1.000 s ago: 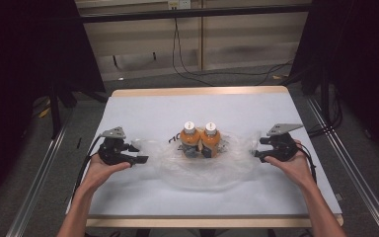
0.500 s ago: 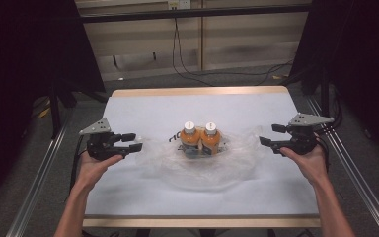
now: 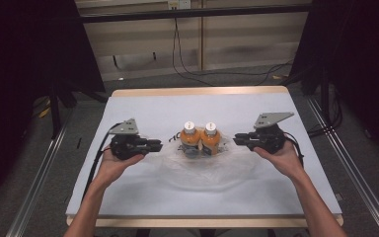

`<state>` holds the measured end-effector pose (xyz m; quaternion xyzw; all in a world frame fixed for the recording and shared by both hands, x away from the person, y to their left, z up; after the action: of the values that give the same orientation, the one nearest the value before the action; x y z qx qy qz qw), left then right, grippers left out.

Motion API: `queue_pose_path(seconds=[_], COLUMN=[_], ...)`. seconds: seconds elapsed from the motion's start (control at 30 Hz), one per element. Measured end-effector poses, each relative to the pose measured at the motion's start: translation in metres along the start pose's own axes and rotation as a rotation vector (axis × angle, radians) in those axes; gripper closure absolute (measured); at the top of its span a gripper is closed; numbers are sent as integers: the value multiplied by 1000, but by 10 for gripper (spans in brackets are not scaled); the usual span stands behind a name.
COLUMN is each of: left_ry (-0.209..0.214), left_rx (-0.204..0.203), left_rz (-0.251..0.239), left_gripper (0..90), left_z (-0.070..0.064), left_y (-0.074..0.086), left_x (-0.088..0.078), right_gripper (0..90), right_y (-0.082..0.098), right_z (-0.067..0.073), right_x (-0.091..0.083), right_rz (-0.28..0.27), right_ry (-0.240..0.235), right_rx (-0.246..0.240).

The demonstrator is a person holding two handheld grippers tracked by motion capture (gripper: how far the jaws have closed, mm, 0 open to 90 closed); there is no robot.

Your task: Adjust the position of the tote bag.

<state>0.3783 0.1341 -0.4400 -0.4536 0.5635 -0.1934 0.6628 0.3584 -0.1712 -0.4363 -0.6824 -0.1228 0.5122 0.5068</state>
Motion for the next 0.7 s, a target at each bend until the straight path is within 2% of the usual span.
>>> queue_pose_path(seconds=[0.13,0.2,0.3,0.33,0.43,0.53,0.57,0.6,0.63,0.7], left_ry=[20,31,26,30,19,7,13,20,24,17], left_rx=[19,14,18,14,54,45,32,26,34,34], left_rz=[77,93,162,174,260,278,251,255,275,276], left_gripper=[820,853,873,875,884,883,881,879,879,880], left_z=[1,2,4,3,3,6,7,7,8,5], left_y=[-1,-1,6,8,19,25,26,26,28,30], left_x=[27,38,56,59,68,69,70,70,70,75], right_gripper=[868,897,900,900,900,900,900,900,900,900], right_y=[3,2,3,4,9,16,17,19,20,25], right_z=[5,6,3,1,-2,0,0,1,0,-1], right_x=[27,39,48,50,55,62,64,68,70,74], right_rz=[126,139,173,168,182,208,224,233,237,264], right_ry=[-43,-51,-46,-52,-50,-54,-40,-47,-44,-32], right_rx=[-18,-22,-13,-7,9,-1,-5,-7,-7,-14])
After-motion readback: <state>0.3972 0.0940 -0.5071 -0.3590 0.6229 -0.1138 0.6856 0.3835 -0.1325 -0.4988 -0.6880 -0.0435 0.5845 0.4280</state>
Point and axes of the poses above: each handheld gripper's, and its own axes: x roughly forward along the jaws, y roughly out of its underside, z roughly to its left, the point moved 7 cm from there along x, roughly forward along the jaws, and after that the axes turned 3 degrees about -y, right-handed, at the moved point
